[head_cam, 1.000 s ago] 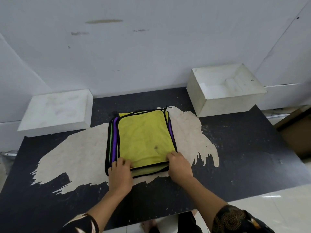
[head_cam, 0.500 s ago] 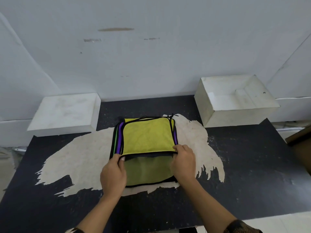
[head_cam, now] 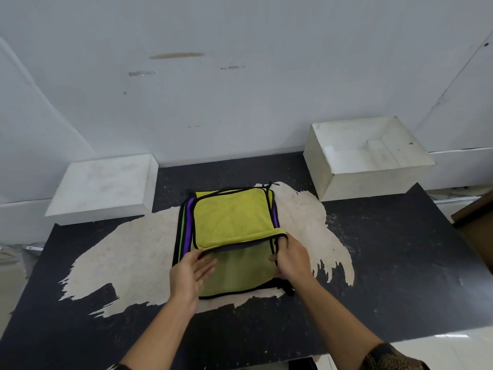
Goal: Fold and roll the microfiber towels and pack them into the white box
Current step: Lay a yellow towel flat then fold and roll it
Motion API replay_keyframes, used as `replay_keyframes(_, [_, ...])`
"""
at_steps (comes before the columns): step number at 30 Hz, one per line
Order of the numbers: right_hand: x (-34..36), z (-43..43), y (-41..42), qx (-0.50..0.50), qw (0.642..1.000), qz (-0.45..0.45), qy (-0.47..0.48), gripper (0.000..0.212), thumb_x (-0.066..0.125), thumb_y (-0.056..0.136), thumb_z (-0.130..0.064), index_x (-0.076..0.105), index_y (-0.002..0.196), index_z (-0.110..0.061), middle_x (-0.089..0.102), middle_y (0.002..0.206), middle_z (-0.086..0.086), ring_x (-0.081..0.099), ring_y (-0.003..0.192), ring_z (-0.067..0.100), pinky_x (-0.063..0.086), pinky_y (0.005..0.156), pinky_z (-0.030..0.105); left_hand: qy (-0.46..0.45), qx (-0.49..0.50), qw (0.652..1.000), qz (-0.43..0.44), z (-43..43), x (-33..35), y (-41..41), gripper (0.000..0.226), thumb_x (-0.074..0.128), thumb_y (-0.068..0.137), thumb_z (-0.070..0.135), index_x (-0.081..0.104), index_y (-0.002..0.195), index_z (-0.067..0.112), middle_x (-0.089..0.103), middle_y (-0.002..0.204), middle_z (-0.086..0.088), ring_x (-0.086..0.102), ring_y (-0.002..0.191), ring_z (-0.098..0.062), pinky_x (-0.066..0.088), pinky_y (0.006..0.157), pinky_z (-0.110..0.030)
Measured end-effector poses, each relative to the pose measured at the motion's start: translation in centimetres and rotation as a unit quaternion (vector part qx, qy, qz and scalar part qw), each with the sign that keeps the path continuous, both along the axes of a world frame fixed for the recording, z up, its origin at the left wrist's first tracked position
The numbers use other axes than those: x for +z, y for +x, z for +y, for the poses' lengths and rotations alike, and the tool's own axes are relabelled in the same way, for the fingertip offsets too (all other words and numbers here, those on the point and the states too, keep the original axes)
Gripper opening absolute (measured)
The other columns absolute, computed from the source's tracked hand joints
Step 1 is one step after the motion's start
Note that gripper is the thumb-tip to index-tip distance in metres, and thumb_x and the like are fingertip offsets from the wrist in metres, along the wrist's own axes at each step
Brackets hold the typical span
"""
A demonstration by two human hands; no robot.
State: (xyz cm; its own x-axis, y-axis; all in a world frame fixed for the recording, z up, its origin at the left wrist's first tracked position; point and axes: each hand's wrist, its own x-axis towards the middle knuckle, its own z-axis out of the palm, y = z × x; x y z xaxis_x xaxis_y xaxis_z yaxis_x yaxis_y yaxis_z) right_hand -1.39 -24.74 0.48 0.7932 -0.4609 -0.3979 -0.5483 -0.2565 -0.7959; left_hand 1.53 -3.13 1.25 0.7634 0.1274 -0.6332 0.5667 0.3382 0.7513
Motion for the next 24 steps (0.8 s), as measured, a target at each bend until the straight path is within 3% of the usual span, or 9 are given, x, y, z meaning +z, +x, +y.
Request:
replay_keyframes(2, [0.3,0.2,-0.4,-0.057,0.992,-0.03,0.107,0.032,0.029,0.105,-0.026,0.053,0.124,-0.037,0.072,0.086,0.006,0.068,0.058,0.027,0.057,0.053,0.034,-0.017,0.041,0.999,0.016,0.2,0.1,0.3,0.025,0.055,0.098,0.026,0.064,0.108,0.004,0.068,0.104,-0.015,0.068,0.096,-0.032,0.057,0.075,-0.036])
replay_keyframes(4, [0.8,0.4,-0.6,-0.088,0.978,-0.06,0.18,0.037,0.031,0.106,-0.023,0.054,0.129,-0.039,0.072,0.097,0.004,0.071,0.07,0.025,0.055,0.056,0.032,0.021,0.066,0.997,0.012,0.5,-0.3,0.5,0.019,0.063,0.095,0.021,0.066,0.101,0.003,0.068,0.103,-0.015,0.068,0.094,-0.029,0.06,0.075,-0.034])
replay_keyframes(7, [1.4,0.7,-0.6,-0.122,0.953,-0.096,0.261,0.037,0.035,0.105,-0.013,0.065,0.122,-0.027,0.069,0.111,0.003,0.071,0.09,0.021,0.058,0.064,0.033,0.071,0.075,0.995,0.008,0.7,-0.7,0.8,0.008,0.068,0.088,0.0,0.068,0.096,0.002,0.067,0.109,-0.018,0.067,0.097,-0.026,0.055,0.081,-0.033])
replay_keyframes(11, [1.8,0.3,-0.5,-0.182,0.918,-0.128,0.328,0.033,0.048,0.094,0.001,0.075,0.104,-0.013,0.068,0.099,0.009,0.064,0.096,0.022,0.059,0.072,0.037,0.101,0.014,0.995,0.016,1.0,-0.7,1.3,0.023,0.057,0.09,-0.005,0.068,0.108,0.006,0.065,0.108,-0.012,0.061,0.086,-0.023,0.052,0.07,-0.034])
replay_keyframes(15, [1.6,-0.2,-0.8,-0.22,0.88,-0.13,0.4,0.023,0.057,0.095,-0.017,0.075,0.102,-0.006,0.069,0.109,0.01,0.067,0.099,0.028,0.059,0.08,0.044,0.121,-0.019,0.992,0.02,1.0,-0.3,1.0,0.034,0.048,0.092,-0.004,0.067,0.113,0.014,0.062,0.103,-0.006,0.058,0.085,-0.024,0.052,0.07,-0.036])
replay_keyframes(18, [0.5,-0.6,-1.0,-0.239,0.897,-0.096,0.36,0.026,0.06,0.096,-0.026,0.075,0.096,-0.004,0.07,0.106,0.009,0.068,0.097,0.031,0.06,0.075,0.04,0.134,-0.018,0.991,0.021,1.4,-0.7,0.2,0.019,0.06,0.092,0.008,0.069,0.107,0.013,0.066,0.106,-0.006,0.062,0.099,-0.024,0.055,0.089,-0.04])
replay_keyframes(21, [-0.7,-0.5,-1.6,-0.218,0.923,-0.07,0.31,0.012,0.062,0.095,-0.008,0.072,0.099,-0.003,0.071,0.104,0.016,0.07,0.078,0.027,0.058,0.064,0.033,0.181,-0.033,0.983,0.005,1.5,-1.1,-0.5,0.005,0.068,0.09,0.014,0.069,0.091,0.018,0.067,0.108,-0.007,0.059,0.107,-0.025,0.048,0.1,-0.043])
replay_keyframes(24, [-1.1,-0.6,-2.0,-0.177,0.934,-0.025,0.31,0.026,0.049,0.096,0.006,0.069,0.107,-0.004,0.069,0.107,0.019,0.069,0.074,0.029,0.057,0.058,0.03,0.189,-0.041,0.981,-0.006,1.3,-1.3,-0.7,0.015,0.059,0.094,0.005,0.066,0.093,0.018,0.064,0.112,-0.011,0.058,0.106,-0.026,0.048,0.099,-0.042])
